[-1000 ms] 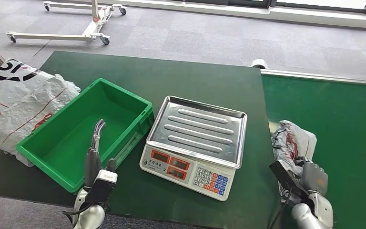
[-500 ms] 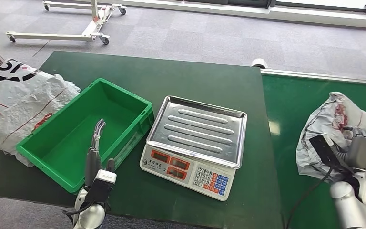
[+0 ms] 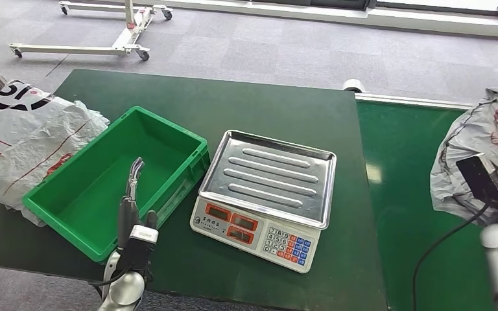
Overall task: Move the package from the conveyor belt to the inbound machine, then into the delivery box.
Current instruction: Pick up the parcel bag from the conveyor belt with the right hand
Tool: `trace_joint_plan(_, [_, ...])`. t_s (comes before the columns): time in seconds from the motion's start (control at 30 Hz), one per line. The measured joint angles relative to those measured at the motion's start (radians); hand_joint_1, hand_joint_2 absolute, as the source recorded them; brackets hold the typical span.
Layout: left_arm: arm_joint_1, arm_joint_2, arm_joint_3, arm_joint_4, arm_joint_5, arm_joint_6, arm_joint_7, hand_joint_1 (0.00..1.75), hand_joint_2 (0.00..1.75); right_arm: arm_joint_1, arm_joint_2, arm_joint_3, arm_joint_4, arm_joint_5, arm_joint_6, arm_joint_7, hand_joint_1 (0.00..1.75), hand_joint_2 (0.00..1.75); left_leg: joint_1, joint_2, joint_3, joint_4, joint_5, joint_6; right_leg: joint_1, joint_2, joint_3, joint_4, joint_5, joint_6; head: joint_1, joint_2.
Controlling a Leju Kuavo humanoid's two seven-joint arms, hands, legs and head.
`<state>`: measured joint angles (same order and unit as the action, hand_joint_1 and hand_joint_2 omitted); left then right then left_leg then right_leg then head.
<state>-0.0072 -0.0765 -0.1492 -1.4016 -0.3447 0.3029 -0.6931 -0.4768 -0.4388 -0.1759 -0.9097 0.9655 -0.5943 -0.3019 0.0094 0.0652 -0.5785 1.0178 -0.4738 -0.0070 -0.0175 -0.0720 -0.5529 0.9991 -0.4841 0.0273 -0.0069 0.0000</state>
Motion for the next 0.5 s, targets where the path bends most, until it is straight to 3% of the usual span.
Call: trace_joint_plan(0.5, [-0.015, -0.005, 0.000, 0.021, 0.007, -0.002, -0.004, 0.00, 0.00, -0.005, -0.002, 0.020, -0.048, -0.013, 0.013, -0.031, 1.75, 1.75, 0.000, 0.000, -0.001, 0.000, 0.000, 0.000, 0.000, 0.000, 0.000, 0.000, 0.000, 0.000, 0.000, 0.000])
